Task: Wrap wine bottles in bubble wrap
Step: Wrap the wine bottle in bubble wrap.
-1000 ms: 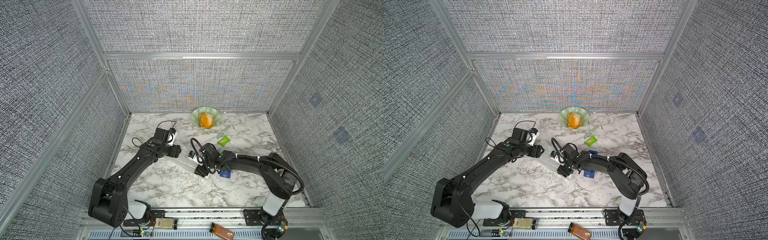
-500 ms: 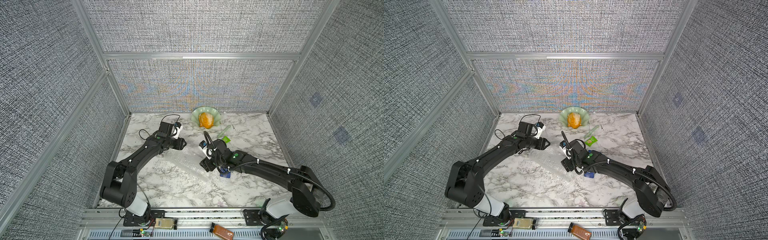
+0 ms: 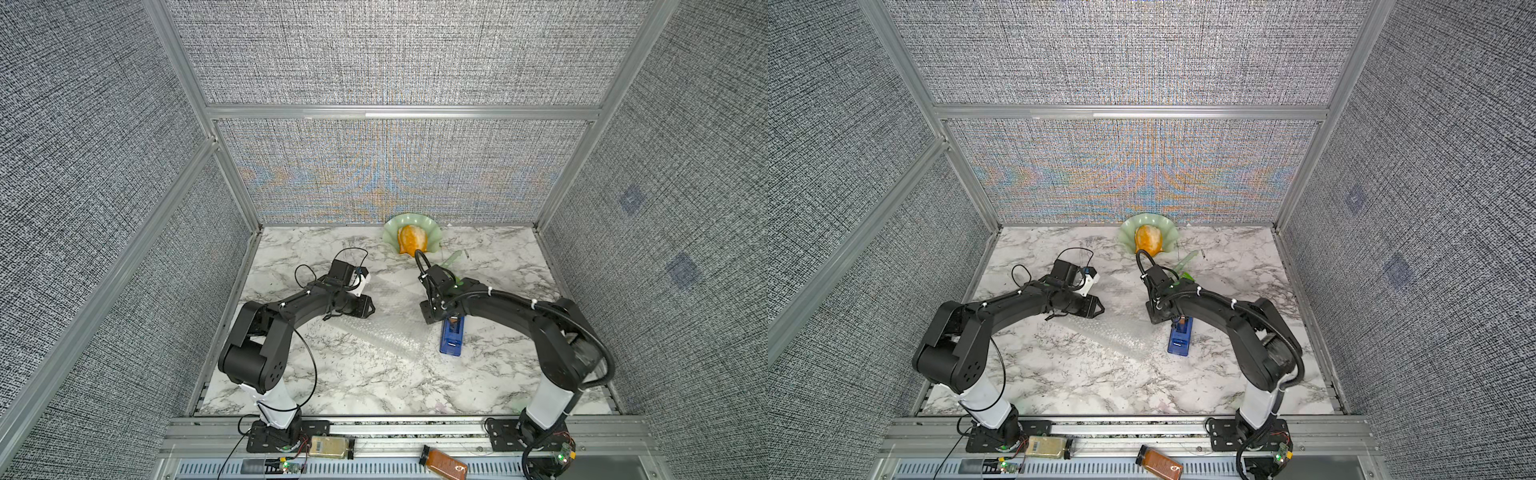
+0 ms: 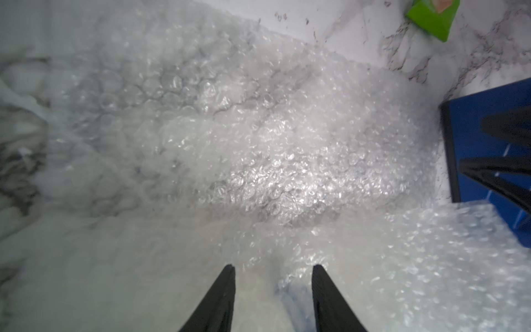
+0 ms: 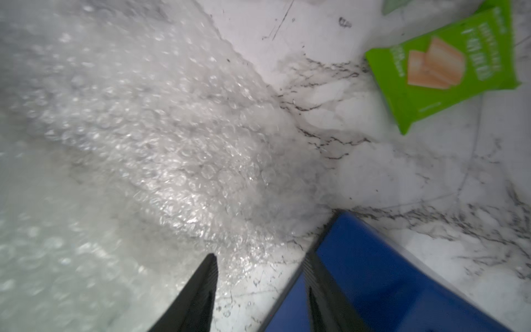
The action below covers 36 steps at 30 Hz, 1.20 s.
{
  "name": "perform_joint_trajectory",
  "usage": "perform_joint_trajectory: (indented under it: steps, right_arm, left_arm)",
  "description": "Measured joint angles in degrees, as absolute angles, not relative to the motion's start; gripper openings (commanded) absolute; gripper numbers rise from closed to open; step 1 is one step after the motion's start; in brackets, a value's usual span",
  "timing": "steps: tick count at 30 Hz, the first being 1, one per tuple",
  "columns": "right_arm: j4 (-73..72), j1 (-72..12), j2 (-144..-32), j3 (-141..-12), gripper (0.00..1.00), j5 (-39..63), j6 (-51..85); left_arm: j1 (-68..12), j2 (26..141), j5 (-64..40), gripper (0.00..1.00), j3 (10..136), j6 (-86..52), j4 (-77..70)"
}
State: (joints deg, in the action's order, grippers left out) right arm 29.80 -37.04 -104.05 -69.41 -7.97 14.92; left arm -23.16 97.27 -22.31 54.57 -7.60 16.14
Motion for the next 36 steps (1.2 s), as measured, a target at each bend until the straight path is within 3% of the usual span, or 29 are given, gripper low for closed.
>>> perform_joint_trajectory:
  steps: [13,17,22,26,36]
  right_arm:
    - [30.4,-36.7,-122.7,-88.9,0.35,-3.6,7.4]
    - [31.0,-36.7,-121.7,-89.4,0.44,-3.6,5.8]
    - [30.9,-36.9,-112.6,-87.5,0.58,-4.3,3.7]
    - [30.9,-38.4,-108.3,-86.9,0.62,-4.5,2.9]
    - [28.6,-52.6,-100.1,-73.7,0.76,2.1,-7.9]
  left_arm:
    - [-23.2,83.6,-21.5,0.48,40.7,-12.0,12.7]
    - [-23.2,81.3,-23.6,0.49,43.1,-11.6,13.1]
    - [-23.1,81.7,-25.7,0.49,48.9,-11.2,14.3]
    - [-23.0,84.5,-23.7,0.50,53.9,-12.4,17.5]
    - [-22.8,88.7,-24.2,0.48,51.1,-14.6,18.9]
